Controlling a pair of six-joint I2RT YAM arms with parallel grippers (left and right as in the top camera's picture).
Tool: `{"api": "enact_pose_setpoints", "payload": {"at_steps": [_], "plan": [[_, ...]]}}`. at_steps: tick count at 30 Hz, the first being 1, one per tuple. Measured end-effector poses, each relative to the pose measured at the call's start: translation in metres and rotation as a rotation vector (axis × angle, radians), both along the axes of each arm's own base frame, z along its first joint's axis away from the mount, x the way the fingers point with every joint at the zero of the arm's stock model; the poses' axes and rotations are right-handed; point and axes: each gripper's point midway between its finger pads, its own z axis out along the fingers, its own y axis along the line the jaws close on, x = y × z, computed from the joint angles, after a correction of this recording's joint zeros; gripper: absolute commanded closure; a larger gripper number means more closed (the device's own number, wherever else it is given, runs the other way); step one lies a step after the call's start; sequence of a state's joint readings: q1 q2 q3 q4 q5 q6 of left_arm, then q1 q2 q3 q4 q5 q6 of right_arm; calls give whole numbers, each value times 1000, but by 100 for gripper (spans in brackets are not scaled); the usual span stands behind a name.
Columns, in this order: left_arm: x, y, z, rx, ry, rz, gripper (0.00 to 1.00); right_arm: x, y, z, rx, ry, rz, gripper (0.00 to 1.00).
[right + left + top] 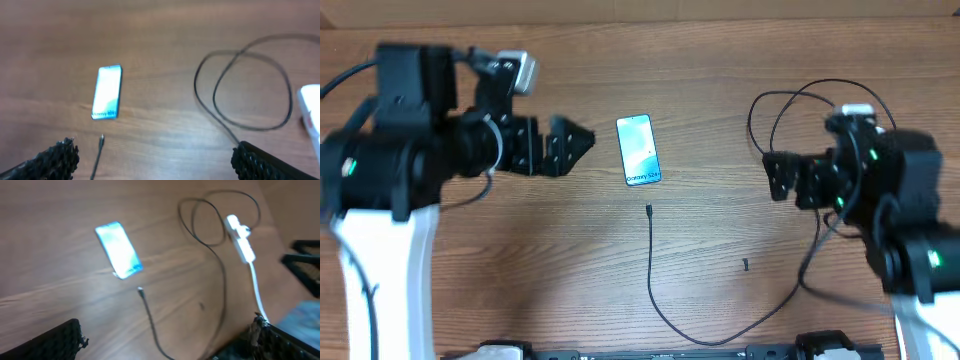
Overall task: Plug charger to phone and switch on socket
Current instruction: 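Move the left gripper forward over the phone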
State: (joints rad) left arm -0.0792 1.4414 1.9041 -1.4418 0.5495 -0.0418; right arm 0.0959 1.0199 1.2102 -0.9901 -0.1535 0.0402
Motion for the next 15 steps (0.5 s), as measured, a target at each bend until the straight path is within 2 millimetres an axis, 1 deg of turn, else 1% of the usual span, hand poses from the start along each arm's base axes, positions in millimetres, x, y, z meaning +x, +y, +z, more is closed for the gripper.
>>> {"api": "enact_pose_setpoints", "payload": {"at_steps": [1, 2, 3, 4, 7, 10, 11, 12, 13, 14, 15], "plan": [[5, -3, -5, -13, 27, -7, 30, 4, 0, -8, -4, 33, 1, 0], [9, -5, -12, -23, 54, -11, 55, 8, 1, -19, -9, 75, 0, 0], [14, -7, -18, -29, 79, -17, 84, 10, 1, -29, -13, 115, 1, 0], [19, -8, -26, -36, 114, -19, 96, 13, 1, -40, -18, 159, 2, 0], [25, -11, -46, -44, 210, -14, 96, 21, 1, -61, -26, 231, -1, 0], [34, -10, -69, -27, 307, 24, 95, 27, -2, -73, -27, 272, -10, 0], [37, -10, -79, -7, 342, 42, 92, 28, -3, -75, -27, 278, -17, 0], [40, -11, -87, 16, 368, 57, 87, 29, -6, -77, -26, 282, -25, 0], [42, -13, -97, 42, 397, 70, 78, 30, -8, -78, -25, 283, -32, 0], [45, -15, -106, 66, 419, 79, 65, 31, -10, -78, -24, 282, -39, 0], [47, -19, -114, 87, 435, 85, 40, 32, -12, -78, -23, 281, -44, 0]]}}
